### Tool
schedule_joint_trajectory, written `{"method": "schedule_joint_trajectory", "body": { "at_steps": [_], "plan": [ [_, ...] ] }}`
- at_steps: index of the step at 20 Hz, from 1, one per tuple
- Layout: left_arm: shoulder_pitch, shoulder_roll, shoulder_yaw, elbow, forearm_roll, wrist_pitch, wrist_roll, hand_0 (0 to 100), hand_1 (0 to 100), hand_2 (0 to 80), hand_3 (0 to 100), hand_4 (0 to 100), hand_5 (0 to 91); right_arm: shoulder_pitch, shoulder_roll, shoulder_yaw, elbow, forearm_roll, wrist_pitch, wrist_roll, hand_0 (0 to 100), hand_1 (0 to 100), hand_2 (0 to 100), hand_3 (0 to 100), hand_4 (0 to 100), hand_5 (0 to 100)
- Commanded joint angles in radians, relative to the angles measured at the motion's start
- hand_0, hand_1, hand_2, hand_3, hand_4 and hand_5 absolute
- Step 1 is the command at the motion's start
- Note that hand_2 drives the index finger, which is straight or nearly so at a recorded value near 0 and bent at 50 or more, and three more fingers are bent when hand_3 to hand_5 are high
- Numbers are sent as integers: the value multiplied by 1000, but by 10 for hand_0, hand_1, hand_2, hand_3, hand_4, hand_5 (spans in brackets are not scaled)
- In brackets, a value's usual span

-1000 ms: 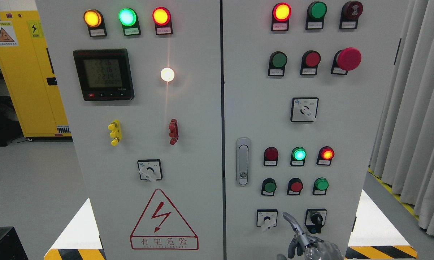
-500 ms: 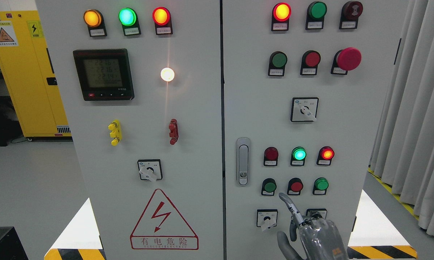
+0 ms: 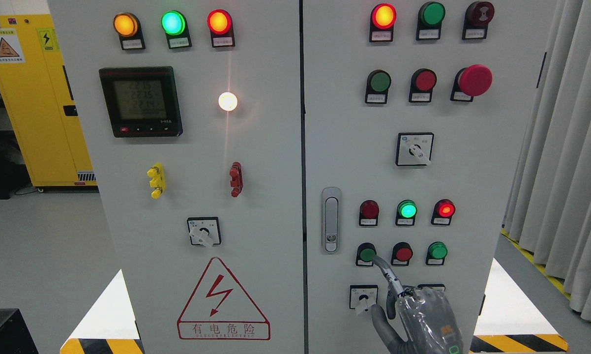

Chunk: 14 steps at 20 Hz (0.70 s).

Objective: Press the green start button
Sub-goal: 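Press the green button with the right hand's extended finger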

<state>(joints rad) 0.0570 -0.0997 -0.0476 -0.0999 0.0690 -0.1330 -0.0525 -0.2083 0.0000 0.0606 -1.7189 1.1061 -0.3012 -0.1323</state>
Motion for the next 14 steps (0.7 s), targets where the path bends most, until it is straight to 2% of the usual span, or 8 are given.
{"method": "schedule_joint_trajectory", "body": {
  "at_steps": [1, 14],
  "plan": [
    [0, 0, 0, 0, 0, -1, 0, 120, 556, 0, 0, 0, 0, -25, 21, 16, 77, -2, 1, 0, 697, 927, 0, 866, 965, 982],
    [0, 0, 0, 0, 0, -1, 0, 120, 556, 0, 0, 0, 0, -48, 21, 16, 101, -12, 8, 2, 713, 923, 0, 864, 965, 979]
  ]
}}
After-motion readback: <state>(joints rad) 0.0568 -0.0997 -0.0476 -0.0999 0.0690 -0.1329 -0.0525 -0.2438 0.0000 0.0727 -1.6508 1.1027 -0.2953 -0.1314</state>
